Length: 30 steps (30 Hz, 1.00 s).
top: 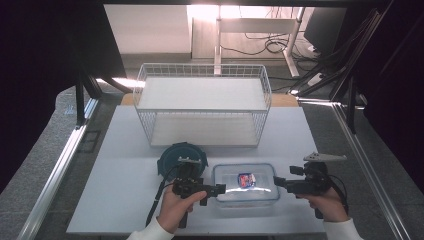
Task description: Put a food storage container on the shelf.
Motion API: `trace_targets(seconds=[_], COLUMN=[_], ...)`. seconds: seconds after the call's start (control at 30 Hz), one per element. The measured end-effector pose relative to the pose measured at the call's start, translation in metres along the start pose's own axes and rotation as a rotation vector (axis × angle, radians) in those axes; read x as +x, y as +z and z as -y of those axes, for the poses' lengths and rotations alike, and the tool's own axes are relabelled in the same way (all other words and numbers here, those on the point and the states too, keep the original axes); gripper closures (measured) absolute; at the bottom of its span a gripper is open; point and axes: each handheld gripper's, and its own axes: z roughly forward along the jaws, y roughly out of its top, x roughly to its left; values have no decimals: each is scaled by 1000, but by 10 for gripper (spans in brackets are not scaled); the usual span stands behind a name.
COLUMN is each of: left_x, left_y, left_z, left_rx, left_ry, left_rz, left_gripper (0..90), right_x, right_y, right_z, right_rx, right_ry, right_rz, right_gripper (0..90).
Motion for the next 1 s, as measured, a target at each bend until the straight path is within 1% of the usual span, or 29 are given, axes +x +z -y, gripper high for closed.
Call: trace_targets(seconds=[0.07,0.1,0.13,0.17,0.27,0.3,0.33,0.37,0.4,0.43,0.47,0.5,0.53,0.57,0.63,0.67,0.7,0.8,0.87,0.9,1.0], left_x=[1,2,2,2,2,4,4,5,6,8,8,9,9,9,9,9,10,8,7,6,6], left_y=[5,9,9,12,15,18,18,19,20,22,22,25,25,27,29,29,31,33,34,35,36], left_z=[0,0,0,1,1,1,1,1,1,2,2,2,2,2,3,3,3,4,5,7,9], left_rx=[10,22,22,28,32,31,31,27,22,17,17,19,19,21,20,20,15,5,5,6,0], left_ry=[-7,-8,-8,-13,-18,-34,-34,-43,-49,-67,-67,-79,-79,-74,-75,-75,-83,-66,-65,-85,-87], left_rz=[2,16,16,25,24,30,30,32,31,28,28,29,29,12,6,6,3,-19,-19,-9,-14], left_gripper=[85,96,103,107,109,110,111,111,111,110,110,109,107,104,99,97,97,93,94,94,95], right_x=[0,-1,-1,-1,-1,0,0,0,0,0,-1,-1,-1,-3,-3,-3,-4,-4,-4,-3,-3], right_y=[0,1,1,2,3,4,4,5,5,7,8,9,9,12,14,14,16,20,22,23,24], right_z=[0,1,1,1,1,2,2,2,2,3,3,3,3,4,5,5,6,7,7,7,8], right_rx=[-1,2,2,4,7,13,13,19,19,22,26,28,28,32,39,39,41,50,54,58,61], right_ry=[4,4,4,5,7,6,6,6,6,9,12,19,19,33,51,51,59,77,80,78,82], right_rz=[1,1,1,1,0,0,0,-4,-4,-9,-14,-18,-18,-31,-44,-44,-50,-69,-75,-76,-75], right_gripper=[132,132,132,132,132,132,132,131,131,128,127,124,124,116,108,108,103,97,95,95,94])
